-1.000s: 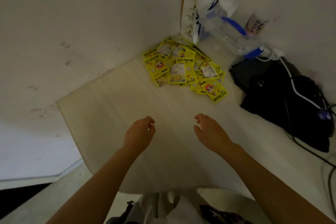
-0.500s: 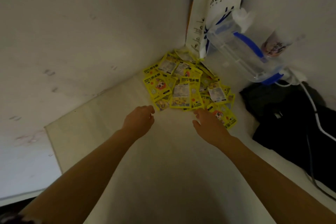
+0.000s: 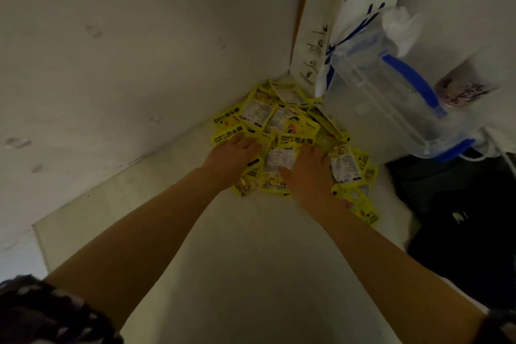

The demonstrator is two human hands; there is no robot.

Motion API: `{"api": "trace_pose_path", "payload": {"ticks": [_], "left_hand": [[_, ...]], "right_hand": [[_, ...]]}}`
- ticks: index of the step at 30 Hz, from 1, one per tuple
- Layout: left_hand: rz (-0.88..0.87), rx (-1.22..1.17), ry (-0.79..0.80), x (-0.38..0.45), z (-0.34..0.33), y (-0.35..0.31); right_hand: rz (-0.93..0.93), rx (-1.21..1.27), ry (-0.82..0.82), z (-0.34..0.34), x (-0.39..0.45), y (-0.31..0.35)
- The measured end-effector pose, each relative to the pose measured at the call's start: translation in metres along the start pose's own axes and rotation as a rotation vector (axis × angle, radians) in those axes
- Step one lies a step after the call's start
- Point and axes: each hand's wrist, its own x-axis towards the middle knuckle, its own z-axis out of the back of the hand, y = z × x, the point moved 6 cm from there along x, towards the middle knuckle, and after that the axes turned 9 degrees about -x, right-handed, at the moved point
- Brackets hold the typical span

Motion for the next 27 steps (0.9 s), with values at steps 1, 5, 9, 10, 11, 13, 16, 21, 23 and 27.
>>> {"api": "trace_pose_path", "payload": {"ticks": [1, 5, 9, 10, 11, 13, 16, 21, 23, 27], "left_hand": [[-0.016, 0.032, 0.016, 0.003, 0.0, 0.001], [-0.052, 0.061, 0.001, 0.008, -0.002, 0.009], [-0.139, 0.07, -0.174, 0.001, 0.0, 0.013], [-0.13, 0.07, -0.211, -0.001, -0.001, 0.016], [-0.104, 0.062, -0.248, -0.003, -0.001, 0.019], [-0.029, 0.034, -0.259, -0.008, -0.001, 0.021], [0.11, -0.044, -0.24, -0.017, -0.006, 0.029], [0.236, -0.191, -0.219, -0.035, -0.015, 0.048], [0.276, -0.269, -0.237, -0.041, -0.013, 0.055], [0.36, -0.451, -0.267, -0.048, -0.007, 0.068]], "right_hand": [[-0.021, -0.01, 0.002, -0.002, 0.003, 0.001], [-0.036, -0.075, -0.013, -0.01, 0.006, 0.005], [-0.042, -0.001, -0.008, -0.012, 0.009, 0.001], [-0.042, 0.01, -0.003, -0.012, 0.01, -0.001], [-0.041, 0.013, 0.002, -0.011, 0.01, -0.002], [-0.038, 0.032, 0.008, -0.013, 0.011, -0.005], [-0.042, 0.08, -0.015, -0.012, 0.012, -0.009], [-0.045, 0.097, -0.048, -0.01, 0.013, -0.006], [-0.052, 0.068, -0.058, -0.009, 0.014, -0.004], [-0.043, -0.055, -0.131, -0.005, 0.009, 0.002]]}}
